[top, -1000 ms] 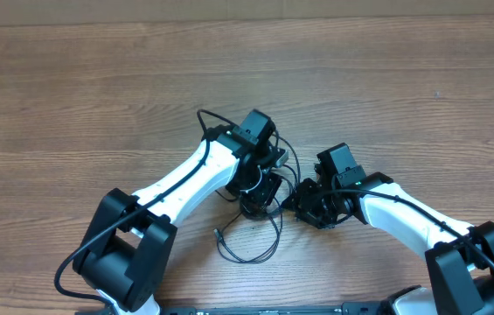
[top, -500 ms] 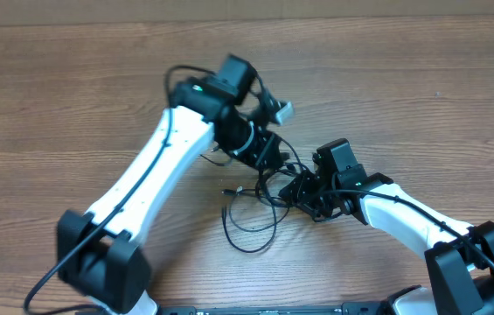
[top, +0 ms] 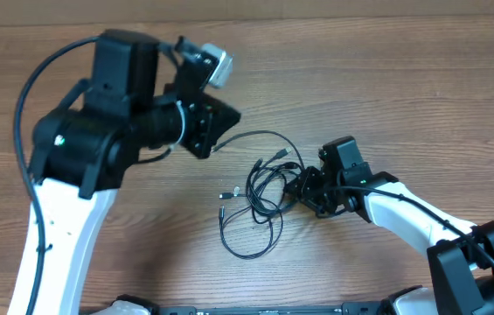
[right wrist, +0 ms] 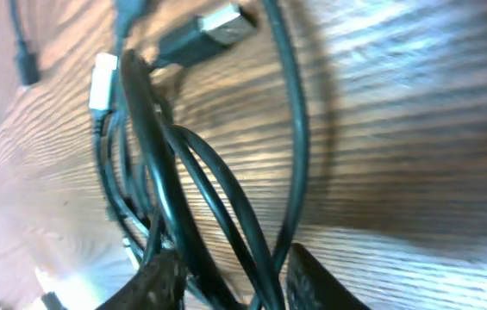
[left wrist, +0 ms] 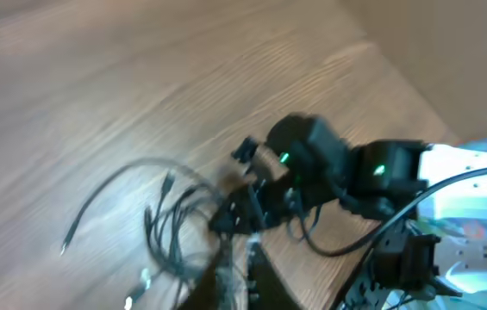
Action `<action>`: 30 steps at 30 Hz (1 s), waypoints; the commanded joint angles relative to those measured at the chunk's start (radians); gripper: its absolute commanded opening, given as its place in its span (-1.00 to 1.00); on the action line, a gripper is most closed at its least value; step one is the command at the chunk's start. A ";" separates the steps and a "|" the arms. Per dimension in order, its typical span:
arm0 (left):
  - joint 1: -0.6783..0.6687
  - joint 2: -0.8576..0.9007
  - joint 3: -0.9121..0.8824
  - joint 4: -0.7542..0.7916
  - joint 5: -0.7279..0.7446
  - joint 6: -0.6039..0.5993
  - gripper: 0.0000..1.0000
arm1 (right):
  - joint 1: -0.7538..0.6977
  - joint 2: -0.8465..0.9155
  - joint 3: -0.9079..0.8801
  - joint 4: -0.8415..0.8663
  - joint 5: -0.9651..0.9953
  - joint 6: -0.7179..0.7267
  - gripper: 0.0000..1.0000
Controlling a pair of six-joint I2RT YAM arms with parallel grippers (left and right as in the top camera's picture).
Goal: Untangle cables
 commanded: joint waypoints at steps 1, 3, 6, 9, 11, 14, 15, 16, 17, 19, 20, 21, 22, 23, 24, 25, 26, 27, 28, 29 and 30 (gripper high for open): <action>0.000 0.035 0.003 -0.061 -0.098 -0.029 -0.51 | -0.005 0.002 -0.008 0.043 -0.186 -0.122 0.05; 0.001 0.064 0.002 -0.109 -0.100 -0.023 -0.40 | -0.005 0.002 -0.008 0.067 -0.288 -0.172 0.26; 0.000 0.121 0.002 -0.160 -0.099 -0.014 -0.38 | -0.005 0.002 -0.008 0.080 -0.390 -0.217 0.43; 0.000 0.187 0.002 -0.190 -0.098 -0.014 -0.33 | -0.005 0.002 -0.008 0.080 -0.462 -0.258 0.53; 0.000 0.233 0.002 -0.213 -0.098 -0.019 -0.28 | -0.007 0.002 -0.008 0.070 -0.471 -0.275 0.54; 0.000 0.312 0.002 -0.259 -0.099 -0.018 -0.28 | -0.025 0.002 -0.008 0.022 -0.420 -0.274 0.58; 0.000 0.334 0.002 -0.271 -0.098 -0.018 -0.28 | -0.036 0.002 -0.008 -0.004 -0.383 -0.275 0.60; 0.000 0.355 0.002 -0.282 -0.098 -0.018 -0.28 | -0.047 0.002 -0.008 -0.028 -0.353 -0.275 0.60; -0.002 0.378 0.002 -0.294 -0.098 -0.018 -0.28 | -0.060 0.002 -0.008 -0.050 -0.331 -0.275 0.61; -0.013 0.423 -0.003 -0.308 -0.098 -0.018 -0.30 | -0.094 0.002 -0.008 -0.085 -0.330 -0.296 0.47; -0.024 0.449 -0.008 -0.306 -0.098 -0.018 -0.31 | -0.121 0.001 -0.007 -0.097 -0.354 -0.315 0.39; -0.032 0.463 -0.012 -0.302 -0.098 -0.018 -0.32 | -0.143 0.001 -0.007 -0.106 -0.374 -0.320 0.24; -0.040 0.476 -0.016 -0.296 -0.098 -0.018 -0.31 | -0.158 0.001 -0.007 -0.112 -0.380 -0.320 0.20; -0.050 0.491 -0.022 -0.288 -0.099 -0.019 -0.31 | -0.178 0.001 -0.007 -0.124 -0.380 -0.320 0.09; -0.057 0.500 -0.027 -0.282 -0.099 -0.019 -0.30 | -0.194 0.001 -0.007 -0.135 -0.380 -0.320 0.04; -0.066 0.512 -0.039 -0.271 -0.099 -0.027 -0.29 | -0.203 0.001 -0.007 -0.143 -0.380 -0.320 0.04; -0.076 0.519 -0.053 -0.258 -0.099 -0.041 -0.28 | -0.211 0.001 -0.007 -0.152 -0.378 -0.322 0.04; -0.085 0.528 -0.071 -0.240 -0.099 -0.056 -0.28 | -0.212 0.001 -0.007 -0.159 -0.373 -0.325 0.02; -0.092 0.535 -0.087 -0.225 -0.101 -0.071 -0.27 | -0.212 0.001 -0.007 -0.164 -0.367 -0.325 0.02; -0.106 0.551 -0.124 -0.193 -0.140 -0.118 -0.26 | -0.209 0.001 -0.007 -0.180 -0.344 -0.325 0.02; -0.116 0.561 -0.150 -0.169 -0.183 -0.156 -0.25 | -0.209 0.001 -0.007 -0.192 -0.329 -0.325 0.02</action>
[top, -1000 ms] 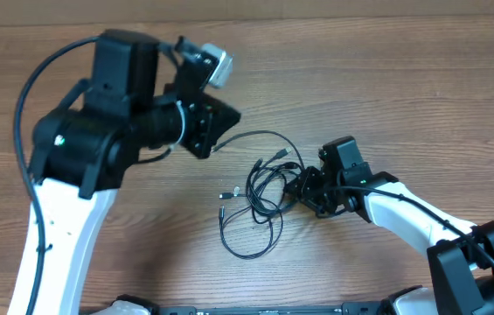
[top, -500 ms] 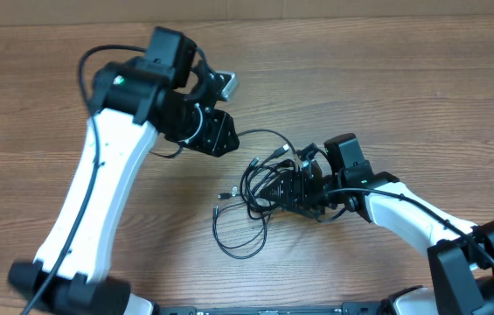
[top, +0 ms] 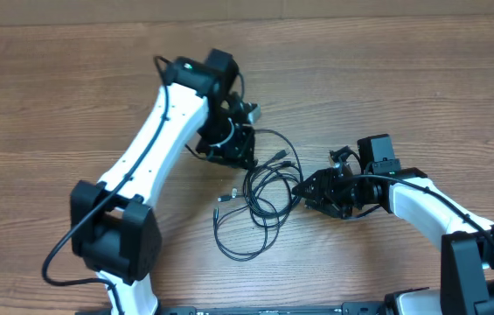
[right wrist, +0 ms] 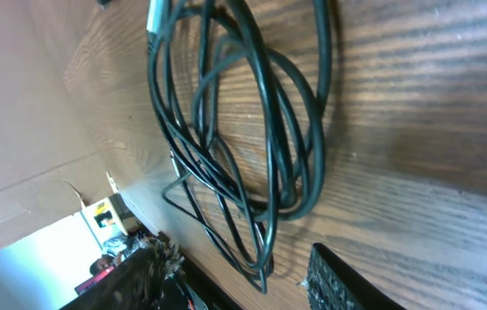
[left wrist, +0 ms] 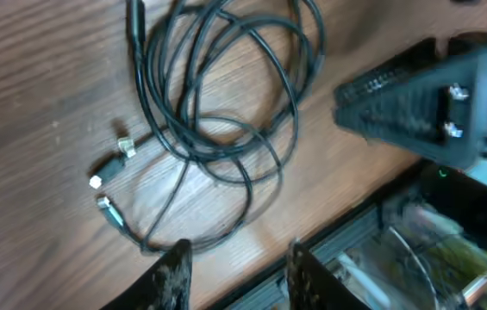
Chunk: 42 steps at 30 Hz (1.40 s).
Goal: Untangle cables
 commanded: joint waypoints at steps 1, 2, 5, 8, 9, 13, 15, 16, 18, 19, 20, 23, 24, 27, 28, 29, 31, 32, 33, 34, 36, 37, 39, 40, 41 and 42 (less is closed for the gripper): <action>-0.032 0.043 -0.091 0.056 -0.114 -0.132 -0.25 | 0.003 0.001 -0.005 -0.026 0.042 -0.020 0.02; -0.037 0.050 -0.117 0.080 -0.151 -0.161 -0.24 | 0.003 0.001 -0.005 -0.032 0.057 -0.019 0.02; -0.042 0.057 -0.197 0.175 -0.180 -0.192 -0.23 | 0.003 0.001 -0.005 -0.043 0.101 -0.019 -0.01; -0.042 0.058 -0.279 0.290 -0.166 -0.207 -0.24 | 0.003 0.001 -0.005 -0.046 0.127 -0.019 -0.07; -0.042 0.057 -0.309 0.335 -0.166 -0.215 -0.25 | 0.003 0.001 -0.006 -0.046 0.132 -0.019 -0.09; -0.042 0.058 -0.400 0.473 -0.135 -0.239 -0.30 | 0.003 0.001 -0.006 -0.057 0.134 -0.019 -0.13; -0.042 0.058 -0.433 0.530 -0.063 -0.238 -0.32 | 0.003 0.001 -0.006 -0.074 0.133 -0.019 -0.15; -0.042 0.058 -0.444 0.556 -0.024 -0.238 -0.34 | 0.003 0.001 -0.006 -0.089 0.134 -0.019 -0.15; -0.042 0.058 -0.452 0.592 0.036 -0.236 -0.38 | 0.003 0.001 -0.006 -0.117 0.134 -0.019 -0.19; -0.042 0.058 -0.453 0.607 0.062 -0.228 -0.42 | 0.003 0.001 -0.006 -0.132 0.133 -0.019 -0.20; -0.042 0.058 -0.453 0.622 0.087 -0.216 -0.49 | 0.003 0.001 -0.006 -0.146 0.133 -0.019 -0.20; -0.042 0.057 -0.453 0.670 0.177 -0.179 -0.60 | 0.005 0.001 -0.006 -0.178 0.094 -0.019 -0.20; -0.042 0.057 -0.453 0.683 0.203 -0.172 -0.67 | 0.009 0.001 -0.006 -0.180 0.074 -0.019 -0.19; -0.042 0.057 -0.453 0.721 0.275 -0.170 -0.91 | 0.033 0.001 -0.006 -0.167 0.004 -0.019 -0.20; -0.040 0.057 -0.453 0.740 0.333 -0.150 -0.92 | 0.050 0.001 -0.006 -0.148 -0.034 -0.019 -0.19; -0.039 0.057 -0.452 0.750 0.366 -0.137 -0.91 | 0.058 0.001 -0.006 -0.132 -0.057 -0.018 -0.19; -0.032 0.056 -0.449 0.765 0.444 -0.121 -0.91 | 0.077 0.001 -0.006 -0.085 -0.114 -0.014 -0.20; -0.026 0.055 -0.447 0.772 0.476 -0.121 -0.91 | 0.087 0.001 -0.006 -0.052 -0.146 -0.010 -0.19; -0.019 0.053 -0.447 0.776 0.498 -0.121 -0.92 | 0.092 0.001 -0.006 -0.028 -0.167 -0.008 -0.19; -0.012 0.051 -0.447 0.779 0.523 -0.121 -0.92 | 0.097 0.001 -0.006 0.000 -0.188 0.001 -0.19; 0.004 0.050 -0.447 0.779 0.575 -0.121 -0.92 | 0.098 0.001 -0.006 0.061 -0.229 0.036 -0.20; 0.013 0.050 -0.447 0.778 0.602 -0.121 -0.92 | 0.098 0.001 -0.006 0.085 -0.246 0.044 -0.20; 0.032 0.050 -0.447 0.777 0.659 -0.110 -0.92 | 0.098 0.001 -0.006 0.143 -0.291 0.047 -0.19; 0.051 0.048 -0.447 0.777 0.697 -0.098 -0.92 | 0.094 0.001 -0.006 0.167 -0.306 0.051 -0.16; 0.064 0.048 -0.447 0.777 0.701 -0.098 -0.92 | 0.092 0.001 -0.006 0.167 -0.306 0.051 -0.08; 0.074 0.048 -0.447 0.776 0.703 -0.099 -0.91 | 0.089 0.001 -0.006 0.166 -0.306 0.050 0.00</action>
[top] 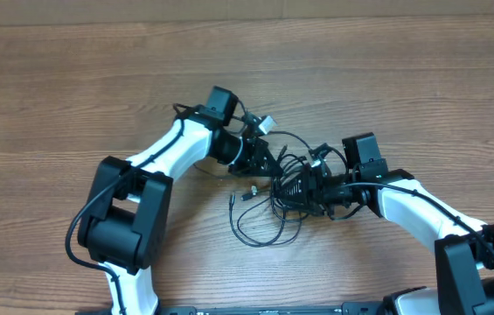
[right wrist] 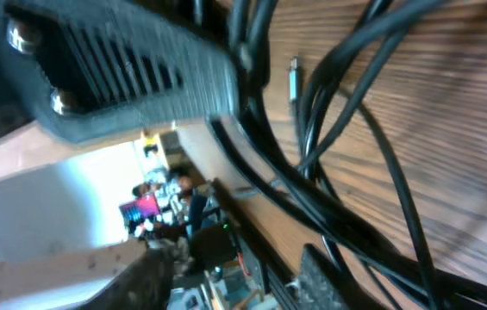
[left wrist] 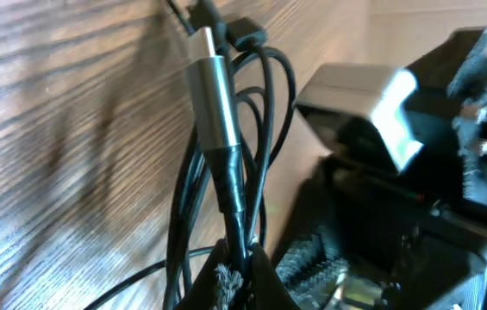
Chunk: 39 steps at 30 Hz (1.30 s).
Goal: Untangle cables
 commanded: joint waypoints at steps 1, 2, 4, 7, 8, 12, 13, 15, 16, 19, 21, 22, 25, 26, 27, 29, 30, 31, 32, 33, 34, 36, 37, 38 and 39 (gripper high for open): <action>0.051 -0.005 0.003 -0.001 0.136 0.039 -0.92 | -0.006 0.001 -0.004 0.008 -0.077 0.013 0.13; 0.076 -0.005 0.003 -0.007 0.146 0.020 -0.91 | -0.012 0.001 -0.004 0.009 -0.096 0.013 0.39; 0.101 -0.005 0.003 -0.009 0.148 -0.021 -0.91 | -0.025 0.001 -0.004 0.008 -0.103 0.013 0.43; 0.143 -0.005 0.003 -0.007 0.210 -0.048 -0.92 | -0.052 0.001 -0.004 0.010 -0.117 0.013 0.43; 0.153 -0.005 0.003 -0.007 0.230 -0.047 -0.91 | -0.062 0.001 -0.004 0.010 -0.129 0.013 0.43; 0.185 -0.005 0.003 -0.008 0.280 -0.048 -0.91 | -0.094 0.001 -0.004 0.013 -0.144 0.013 0.41; 0.190 -0.005 0.003 -0.009 0.293 -0.048 -0.91 | -0.099 0.001 -0.004 0.014 -0.143 0.013 0.40; 0.195 -0.005 0.003 -0.008 0.315 -0.057 -0.91 | -0.104 0.001 -0.004 0.014 -0.143 0.013 0.40; 0.194 -0.005 0.003 -0.008 0.321 -0.063 -0.91 | -0.104 0.001 -0.004 0.016 -0.143 0.013 0.40; 0.194 -0.005 0.003 -0.008 0.335 -0.074 -0.91 | -0.104 0.001 -0.004 0.024 -0.143 0.013 0.40; 0.194 -0.005 0.003 -0.007 0.335 -0.089 -0.91 | -0.104 0.001 -0.004 0.031 -0.143 0.014 0.38; 0.194 -0.005 0.003 -0.008 0.335 -0.102 -0.91 | -0.104 0.001 -0.004 0.033 -0.143 0.014 0.36; 0.192 -0.005 0.003 -0.007 0.335 -0.126 -0.91 | -0.104 0.001 -0.004 0.039 -0.143 0.034 0.27; 0.192 -0.005 0.003 -0.008 0.335 -0.128 -0.91 | -0.104 0.001 -0.004 0.041 -0.143 0.043 0.23; 0.192 -0.005 0.003 -0.007 0.335 -0.142 -0.91 | -0.104 0.001 -0.004 0.043 -0.143 0.055 0.21; 0.192 -0.005 0.003 -0.003 0.331 -0.164 -0.91 | -0.104 0.001 -0.004 0.055 -0.144 0.090 0.10; 0.192 -0.005 0.003 -0.003 0.325 -0.172 -0.91 | -0.104 0.001 -0.004 0.061 -0.143 0.103 0.09; 0.192 -0.005 0.003 -0.003 0.323 -0.174 -0.91 | -0.104 0.001 -0.004 0.069 -0.144 0.114 0.08; 0.192 -0.005 0.003 -0.003 0.323 -0.175 -0.91 | -0.104 0.001 -0.004 0.077 -0.144 0.122 0.08; 0.192 -0.005 0.003 -0.003 0.323 -0.182 -0.91 | -0.104 0.001 -0.004 0.088 -0.144 0.134 0.06; 0.192 -0.005 0.003 -0.003 0.323 -0.188 -0.91 | -0.104 0.001 -0.004 0.096 -0.143 0.138 0.06; 0.192 -0.005 0.003 -0.003 0.324 -0.198 -0.91 | -0.104 0.001 -0.004 0.116 -0.143 0.155 0.01; 0.192 -0.005 0.003 -0.003 0.323 -0.203 -0.91 | -0.104 0.001 -0.004 0.124 -0.140 0.165 0.01; 0.192 -0.005 0.003 -0.003 0.324 -0.211 -0.91 | -0.104 0.001 -0.004 0.133 -0.135 0.172 0.00; 0.192 -0.005 0.003 -0.003 0.324 -0.213 -0.91 | -0.104 0.001 -0.004 0.138 -0.132 0.172 0.00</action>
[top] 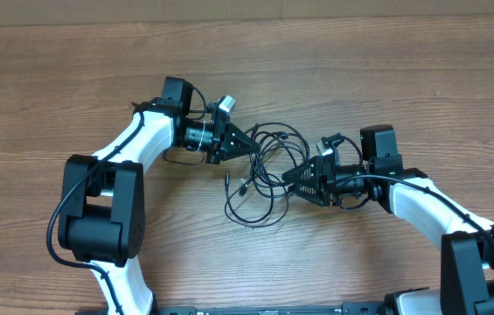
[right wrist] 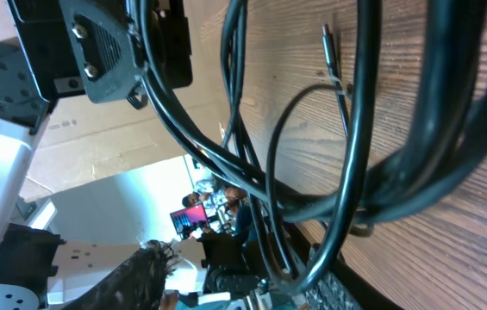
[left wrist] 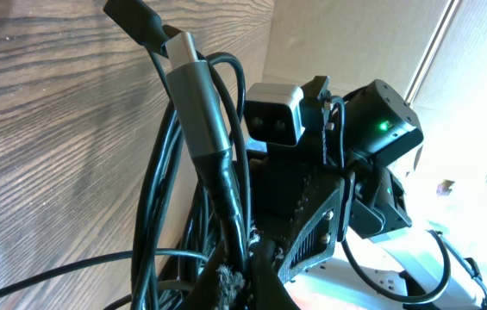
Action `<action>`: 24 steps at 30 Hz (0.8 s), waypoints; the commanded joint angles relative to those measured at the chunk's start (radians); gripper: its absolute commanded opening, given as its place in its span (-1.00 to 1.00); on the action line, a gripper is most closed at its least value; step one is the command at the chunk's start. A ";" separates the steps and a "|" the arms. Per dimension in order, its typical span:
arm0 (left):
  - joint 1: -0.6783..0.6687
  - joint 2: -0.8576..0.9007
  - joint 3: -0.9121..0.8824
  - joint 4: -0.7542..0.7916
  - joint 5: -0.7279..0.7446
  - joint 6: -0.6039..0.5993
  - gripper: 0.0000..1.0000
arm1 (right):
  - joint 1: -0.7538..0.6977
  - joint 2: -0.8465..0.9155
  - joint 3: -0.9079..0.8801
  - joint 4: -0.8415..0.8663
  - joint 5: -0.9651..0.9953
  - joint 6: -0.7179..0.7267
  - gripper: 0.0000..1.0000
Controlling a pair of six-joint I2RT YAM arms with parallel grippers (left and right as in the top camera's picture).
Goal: Untangle cables
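Observation:
A tangle of thin black cables (top: 266, 168) lies mid-table between both arms. My left gripper (top: 247, 143) points right at the tangle's left side and is shut on a black cable just behind its silver plug (left wrist: 198, 95); the fingertips (left wrist: 226, 288) pinch it. My right gripper (top: 288, 180) points left into the tangle's right side. Its fingers (right wrist: 150, 274) stand wide apart, open, with several cable loops (right wrist: 368, 129) running between and over them. A loose loop (top: 251, 216) trails toward the front.
The wooden table (top: 421, 79) stretches around the tangle. A brown wall edge (top: 247, 9) runs along the back. The two grippers face each other a few centimetres apart; the left one shows in the right wrist view as a ribbed black finger (right wrist: 101, 52).
My left gripper, still shut on the plug cable, has drawn back to the left, spreading the tangle. The right gripper has shifted a little right and stays open in the loops.
First the left arm was raised over the back left and the right gripper sat at the tangle's right edge. Then the left gripper came down, open, beside the cables. Then it was shut on the plug cable, and now it holds it farther left.

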 commanded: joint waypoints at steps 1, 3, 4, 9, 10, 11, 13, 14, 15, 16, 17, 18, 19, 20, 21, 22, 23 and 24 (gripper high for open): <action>-0.002 -0.005 0.003 0.004 0.034 -0.043 -0.91 | -0.005 0.001 -0.004 0.016 0.007 0.042 0.00; -0.002 -0.005 0.003 0.005 0.034 -0.058 -0.91 | -0.005 0.001 -0.004 0.019 0.027 0.052 0.00; -0.002 -0.005 0.003 0.004 0.034 -0.058 -0.91 | -0.005 0.001 -0.004 0.020 0.033 0.056 0.00; -0.004 -0.005 0.003 0.004 0.033 -0.062 -0.91 | -0.005 0.001 -0.004 0.046 0.057 0.100 0.00; -0.005 -0.005 0.003 0.004 0.033 -0.067 -0.91 | -0.005 0.001 -0.004 0.051 0.063 0.113 -0.01; -0.005 -0.005 0.003 0.004 0.033 -0.070 -0.91 | -0.005 0.001 -0.004 0.058 0.068 0.125 0.00; -0.008 -0.005 0.003 0.013 0.033 -0.085 -0.91 | -0.004 0.001 -0.004 0.085 0.075 0.158 -0.02; -0.010 -0.005 0.003 0.020 0.033 -0.085 -0.91 | -0.004 0.001 -0.004 0.106 0.074 0.176 -0.02; -0.011 -0.005 0.003 0.023 0.030 -0.088 -0.91 | -0.004 0.001 -0.004 0.123 0.074 0.194 -0.02; -0.014 -0.005 0.003 0.023 0.019 -0.101 -0.91 | -0.004 0.001 -0.004 0.139 0.074 0.212 -0.02; -0.018 -0.005 0.003 0.024 0.010 -0.110 -0.91 | -0.004 0.001 -0.004 0.157 0.074 0.232 -0.03; -0.022 -0.005 0.003 0.031 0.007 -0.112 -0.91 | -0.003 0.001 -0.004 0.175 0.074 0.246 -0.03; -0.025 -0.005 0.003 0.039 0.005 -0.120 -0.91 | 0.000 0.001 -0.004 0.190 0.074 0.259 -0.03; -0.028 -0.005 0.003 0.045 -0.003 -0.127 -0.91 | 0.003 0.001 -0.004 0.204 0.072 0.263 -0.03; -0.032 -0.005 0.003 0.050 -0.016 -0.132 -0.91 | 0.006 0.001 -0.004 0.220 0.070 0.273 -0.03; -0.035 -0.005 0.003 0.060 -0.024 -0.138 -0.91 | 0.009 0.001 -0.004 0.227 0.070 0.274 -0.03; -0.036 -0.005 0.003 0.065 -0.028 -0.138 -0.91 | 0.013 0.001 -0.004 0.227 0.071 0.275 -0.03; -0.036 -0.005 0.003 0.068 -0.035 -0.138 -0.91 | 0.015 0.001 -0.004 0.226 0.071 0.275 -0.03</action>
